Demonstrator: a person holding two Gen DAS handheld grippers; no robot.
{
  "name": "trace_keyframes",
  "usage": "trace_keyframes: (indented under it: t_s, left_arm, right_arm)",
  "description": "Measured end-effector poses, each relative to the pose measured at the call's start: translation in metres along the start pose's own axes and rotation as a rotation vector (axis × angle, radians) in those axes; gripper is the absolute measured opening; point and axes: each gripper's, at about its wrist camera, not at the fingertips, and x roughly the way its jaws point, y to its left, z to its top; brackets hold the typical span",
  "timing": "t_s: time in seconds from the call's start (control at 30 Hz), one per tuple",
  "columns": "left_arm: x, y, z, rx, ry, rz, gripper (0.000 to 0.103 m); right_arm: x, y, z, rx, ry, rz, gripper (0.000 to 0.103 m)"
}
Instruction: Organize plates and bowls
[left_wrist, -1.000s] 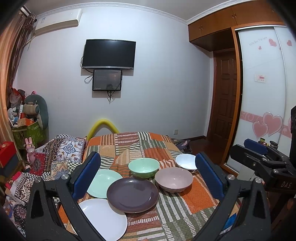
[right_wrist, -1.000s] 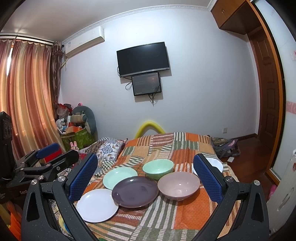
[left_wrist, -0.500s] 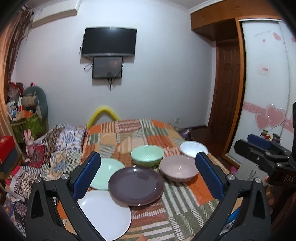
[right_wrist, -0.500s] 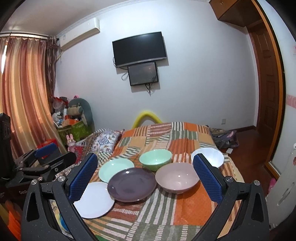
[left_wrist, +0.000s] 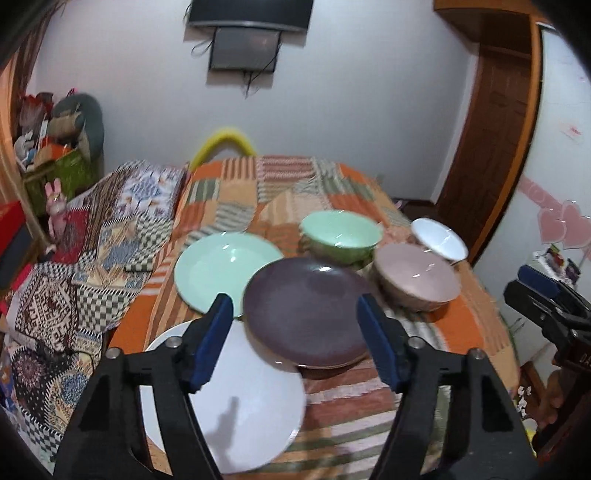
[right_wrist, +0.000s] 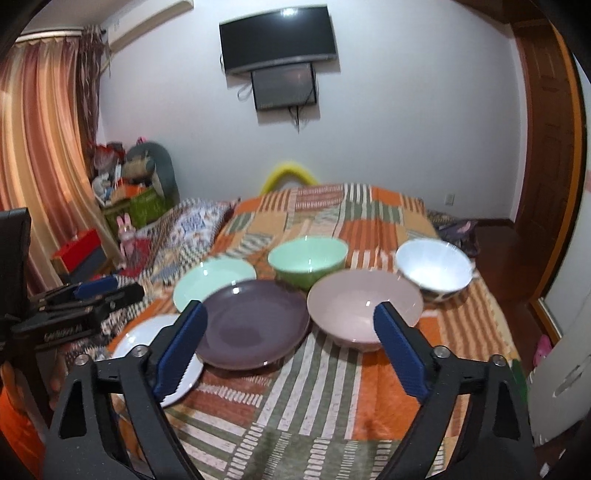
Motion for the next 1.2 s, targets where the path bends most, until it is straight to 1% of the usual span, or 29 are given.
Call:
trace_keyframes:
  t_s: [0.07, 0.1, 0.17, 0.23, 0.27, 0.33, 0.37, 0.43, 0.47, 0.57, 0.7, 0.73, 0.77, 1.0, 1.13, 1.2]
  left_arm:
    - [0.013, 0.008, 0.0, -0.004, 0.023, 0.011, 0.068]
    - [0.021, 0.013, -0.001, -0.008, 0.033, 0.017, 0.067]
    - [0.034, 0.021, 0.0, -0.009, 0.047, 0.028, 0.066]
    - [0.044, 0.028, 0.0, -0.008, 0.06, 0.032, 0.057]
    - [0.05, 0.031, 0.0, -0.007, 0.069, 0.034, 0.056]
    - [0.065, 0.04, 0.001, -0.015, 0.091, 0.031, 0.048]
    - [0.071, 0.044, 0.001, -0.02, 0.103, 0.03, 0.047]
    - [0.085, 0.052, 0.002, -0.031, 0.131, 0.018, 0.038]
    - [0.092, 0.055, 0.002, -0.033, 0.142, 0.014, 0.036]
    - [0.114, 0.062, 0.003, -0.027, 0.179, 0.023, 0.035]
    - [0.138, 0.069, 0.004, -0.028, 0.224, 0.015, 0.031]
    - [0.141, 0.071, 0.004, -0.031, 0.232, 0.013, 0.03]
    - [0.148, 0.073, 0.004, -0.037, 0.243, 0.011, 0.029]
    - [0.174, 0.081, 0.003, -0.054, 0.286, -0.01, 0.026]
    - [0.182, 0.081, 0.002, -0.061, 0.304, -0.036, 0.025]
    - [0.185, 0.078, 0.001, -0.054, 0.307, -0.044, 0.025]
  right_arm:
    - [0.013, -0.002, -0.003, 0.005, 0.041, 0.009, 0.078]
    - [0.019, -0.003, -0.004, 0.007, 0.057, 0.011, 0.076]
    - [0.033, -0.006, -0.008, 0.021, 0.102, 0.022, 0.067]
    - [0.046, -0.01, -0.012, 0.043, 0.152, 0.042, 0.061]
    - [0.052, -0.011, -0.014, 0.053, 0.171, 0.049, 0.059]
    - [0.062, -0.013, -0.017, 0.066, 0.208, 0.056, 0.055]
    - [0.068, -0.014, -0.019, 0.07, 0.225, 0.053, 0.053]
    - [0.075, -0.015, -0.021, 0.077, 0.246, 0.051, 0.052]
    - [0.08, -0.014, -0.021, 0.075, 0.254, 0.048, 0.051]
    - [0.091, -0.014, -0.022, 0.075, 0.282, 0.051, 0.045]
    - [0.104, -0.017, -0.023, 0.081, 0.312, 0.052, 0.042]
    - [0.107, -0.017, -0.023, 0.083, 0.32, 0.061, 0.037]
    - [0.109, -0.017, -0.024, 0.086, 0.328, 0.067, 0.036]
    - [0.125, -0.019, -0.028, 0.101, 0.377, 0.061, 0.033]
    - [0.129, -0.022, -0.029, 0.12, 0.393, 0.051, 0.029]
    - [0.131, -0.022, -0.03, 0.127, 0.407, 0.036, 0.026]
